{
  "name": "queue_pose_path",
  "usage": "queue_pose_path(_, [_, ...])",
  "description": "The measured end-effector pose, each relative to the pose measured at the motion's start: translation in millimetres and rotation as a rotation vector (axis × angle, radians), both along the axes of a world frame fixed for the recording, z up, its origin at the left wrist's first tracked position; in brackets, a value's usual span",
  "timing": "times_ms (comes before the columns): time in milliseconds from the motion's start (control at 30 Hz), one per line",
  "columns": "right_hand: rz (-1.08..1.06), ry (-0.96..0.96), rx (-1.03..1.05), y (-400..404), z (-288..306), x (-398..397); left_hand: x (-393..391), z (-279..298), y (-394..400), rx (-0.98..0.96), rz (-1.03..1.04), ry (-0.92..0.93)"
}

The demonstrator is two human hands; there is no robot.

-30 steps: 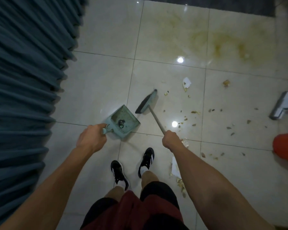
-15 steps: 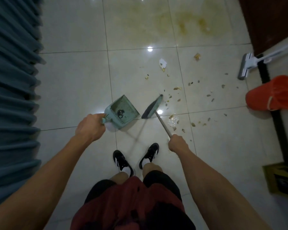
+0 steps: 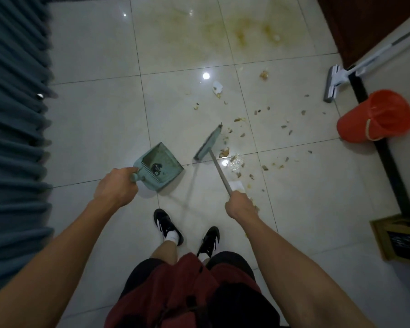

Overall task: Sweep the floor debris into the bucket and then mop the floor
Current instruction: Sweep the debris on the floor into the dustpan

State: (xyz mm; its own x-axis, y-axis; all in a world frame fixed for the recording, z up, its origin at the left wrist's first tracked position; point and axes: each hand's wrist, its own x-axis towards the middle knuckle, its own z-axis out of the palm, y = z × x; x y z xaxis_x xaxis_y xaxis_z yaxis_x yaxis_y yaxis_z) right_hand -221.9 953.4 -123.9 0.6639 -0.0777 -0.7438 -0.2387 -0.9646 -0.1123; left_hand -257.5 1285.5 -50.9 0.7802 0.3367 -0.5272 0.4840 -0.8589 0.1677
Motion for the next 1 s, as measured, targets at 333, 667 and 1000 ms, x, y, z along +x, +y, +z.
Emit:
queue_pose_path(333, [0.272, -0.004, 0.082, 16.2, -27.8, -9.4, -68.8, 16.5, -31.5, 0.053, 0.049, 0.012])
queue_pose_path(667, [0.187, -0.002, -0.013, -55.4, -27.4, -7.5, -50.6, 7.7, -63.0, 0.056, 0.010, 0.038])
queue_pose_path(1000, [0.006, -0.048, -0.154, -81.1, -7.4, 4.2, 5.3, 0.5, -72.4, -0.050, -0.094, -0.003])
